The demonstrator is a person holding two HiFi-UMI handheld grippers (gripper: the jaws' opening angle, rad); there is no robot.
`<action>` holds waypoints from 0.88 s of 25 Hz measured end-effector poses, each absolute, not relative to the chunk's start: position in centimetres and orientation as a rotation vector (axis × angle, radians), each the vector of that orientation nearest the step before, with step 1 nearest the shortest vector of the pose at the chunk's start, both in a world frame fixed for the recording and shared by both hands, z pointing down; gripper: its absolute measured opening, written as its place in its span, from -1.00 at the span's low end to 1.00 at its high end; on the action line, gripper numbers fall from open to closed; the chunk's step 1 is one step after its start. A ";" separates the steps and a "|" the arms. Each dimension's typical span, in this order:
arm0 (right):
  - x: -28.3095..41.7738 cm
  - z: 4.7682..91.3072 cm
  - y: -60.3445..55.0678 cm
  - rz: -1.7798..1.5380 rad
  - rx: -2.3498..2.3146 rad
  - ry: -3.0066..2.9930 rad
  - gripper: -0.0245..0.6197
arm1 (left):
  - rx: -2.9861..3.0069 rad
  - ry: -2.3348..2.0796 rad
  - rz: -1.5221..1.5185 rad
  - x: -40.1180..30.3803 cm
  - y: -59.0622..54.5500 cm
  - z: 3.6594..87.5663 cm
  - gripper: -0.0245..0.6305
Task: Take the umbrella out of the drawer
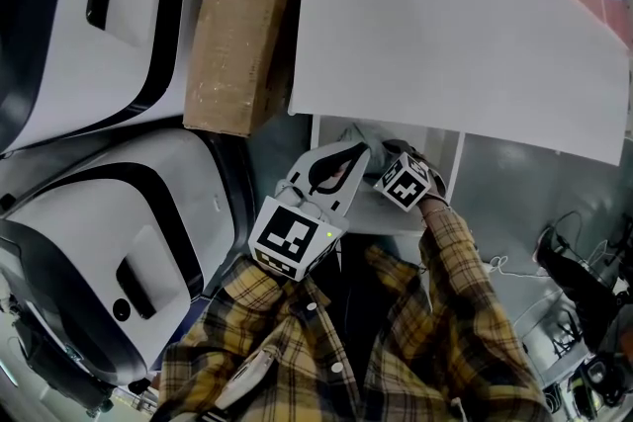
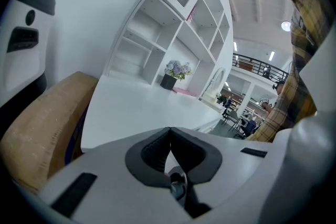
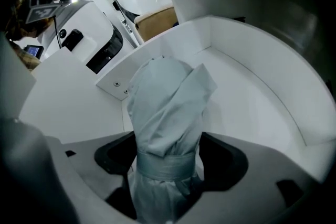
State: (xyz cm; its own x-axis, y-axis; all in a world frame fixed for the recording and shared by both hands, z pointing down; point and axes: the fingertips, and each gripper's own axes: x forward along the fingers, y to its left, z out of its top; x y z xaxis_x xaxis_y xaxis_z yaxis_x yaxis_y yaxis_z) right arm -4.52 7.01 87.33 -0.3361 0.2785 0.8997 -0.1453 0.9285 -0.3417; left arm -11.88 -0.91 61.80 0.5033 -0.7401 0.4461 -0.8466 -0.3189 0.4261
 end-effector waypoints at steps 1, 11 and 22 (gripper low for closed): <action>-4.6 87.4 7.0 0.430 -0.101 -1.866 0.15 | 2.127 -1.293 0.223 -11.9 -0.9 61.9 -0.86; -4.5 87.5 6.8 0.411 -0.098 -1.850 0.15 | 2.119 -1.302 0.221 -11.9 -1.1 62.1 -0.86; -4.6 87.1 6.7 0.407 -0.100 -1.849 0.06 | 2.128 -1.309 0.218 -12.3 -1.7 61.5 -0.86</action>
State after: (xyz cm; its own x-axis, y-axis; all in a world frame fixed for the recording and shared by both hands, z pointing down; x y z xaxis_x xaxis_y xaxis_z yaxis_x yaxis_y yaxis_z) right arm -4.62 6.75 87.11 -0.3152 0.2713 0.9094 -0.1354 0.9356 -0.3260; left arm -12.32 -1.72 61.53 0.4943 -0.7481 0.4427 -0.8513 -0.3136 0.4206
